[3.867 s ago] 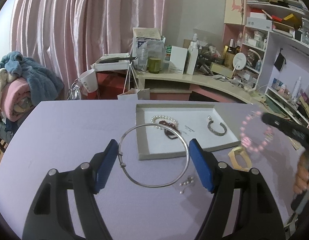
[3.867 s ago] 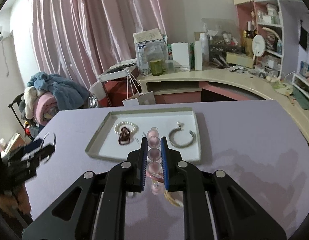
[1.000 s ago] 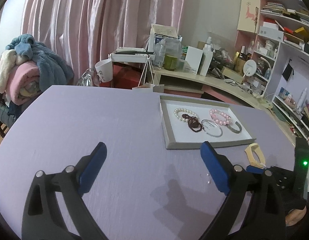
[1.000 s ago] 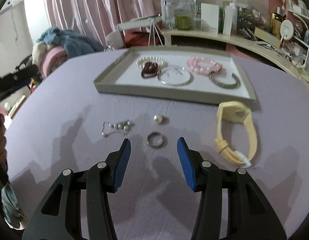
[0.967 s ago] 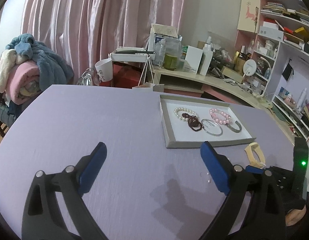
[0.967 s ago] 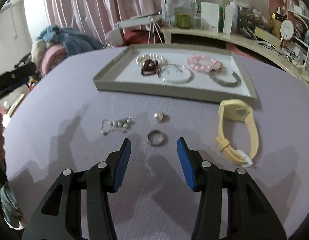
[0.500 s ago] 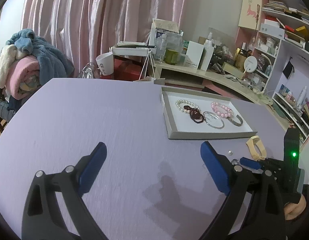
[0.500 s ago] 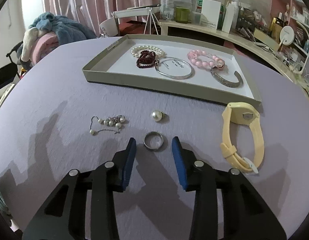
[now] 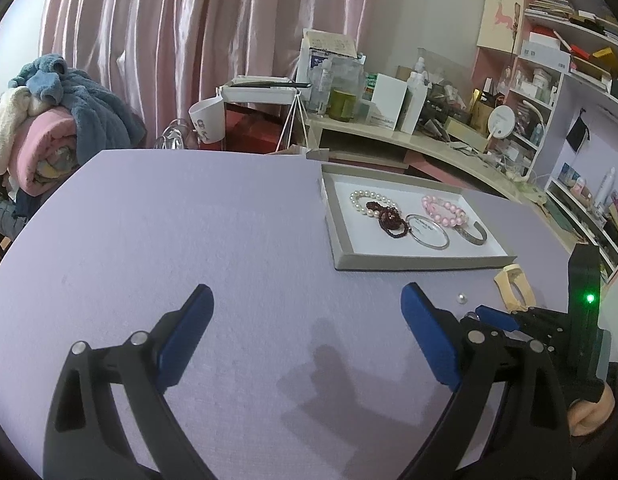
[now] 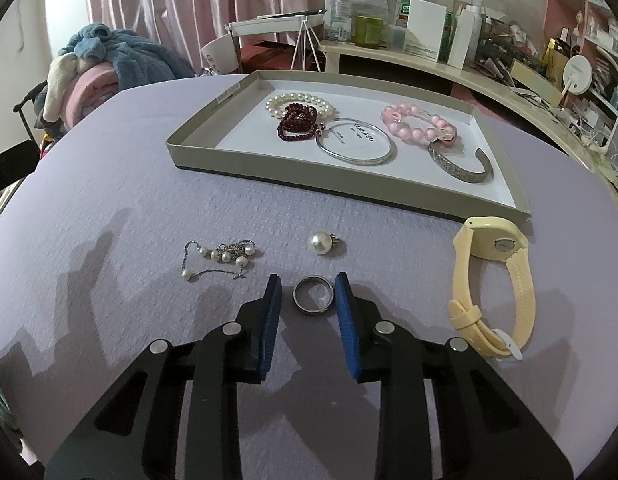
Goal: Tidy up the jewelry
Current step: 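Lift the silver ring with the right tool while the left tool grasps the pearl earring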
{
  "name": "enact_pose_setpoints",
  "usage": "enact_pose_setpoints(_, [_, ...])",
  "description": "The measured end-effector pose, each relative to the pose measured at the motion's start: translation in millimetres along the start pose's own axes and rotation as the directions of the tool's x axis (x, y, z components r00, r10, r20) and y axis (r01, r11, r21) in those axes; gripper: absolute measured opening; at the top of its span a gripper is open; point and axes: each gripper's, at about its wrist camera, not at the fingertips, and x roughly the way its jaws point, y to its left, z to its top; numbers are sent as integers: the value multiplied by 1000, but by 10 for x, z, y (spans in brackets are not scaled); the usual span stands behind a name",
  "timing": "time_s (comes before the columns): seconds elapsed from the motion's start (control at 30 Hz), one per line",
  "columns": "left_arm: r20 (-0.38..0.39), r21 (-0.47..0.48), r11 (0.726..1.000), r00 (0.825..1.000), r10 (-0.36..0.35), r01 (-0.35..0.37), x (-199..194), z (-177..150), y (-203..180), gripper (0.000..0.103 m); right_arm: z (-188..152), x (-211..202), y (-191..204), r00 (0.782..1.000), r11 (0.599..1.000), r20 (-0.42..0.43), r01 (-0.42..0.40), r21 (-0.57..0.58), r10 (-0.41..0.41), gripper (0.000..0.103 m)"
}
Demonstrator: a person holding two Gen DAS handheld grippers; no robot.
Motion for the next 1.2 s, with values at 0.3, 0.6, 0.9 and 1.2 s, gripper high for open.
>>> enact_pose_setpoints(0.3, [-3, 6, 1000, 1000, 1, -1, -1, -9, -47, 95, 1, 1, 9, 1000, 1000, 0, -1, 2, 1, 29])
enact_pose_setpoints(0.6, [-11, 8, 1000, 1000, 2, -2, 18, -8, -68, 95, 3, 2, 18, 1000, 1000, 0, -7, 0, 7, 28])
enact_pose_setpoints(0.9, [-38, 48, 999, 999, -21, 23, 112, -57, -232, 95, -114, -229, -151, 999, 1000, 35, -18, 17, 17, 22])
enact_pose_setpoints(1.2, [-94, 133, 989, 994, -46, 59, 333, -161, -618, 95, -73, -738, -519, 987, 996, 161, 9, 92, -24, 22])
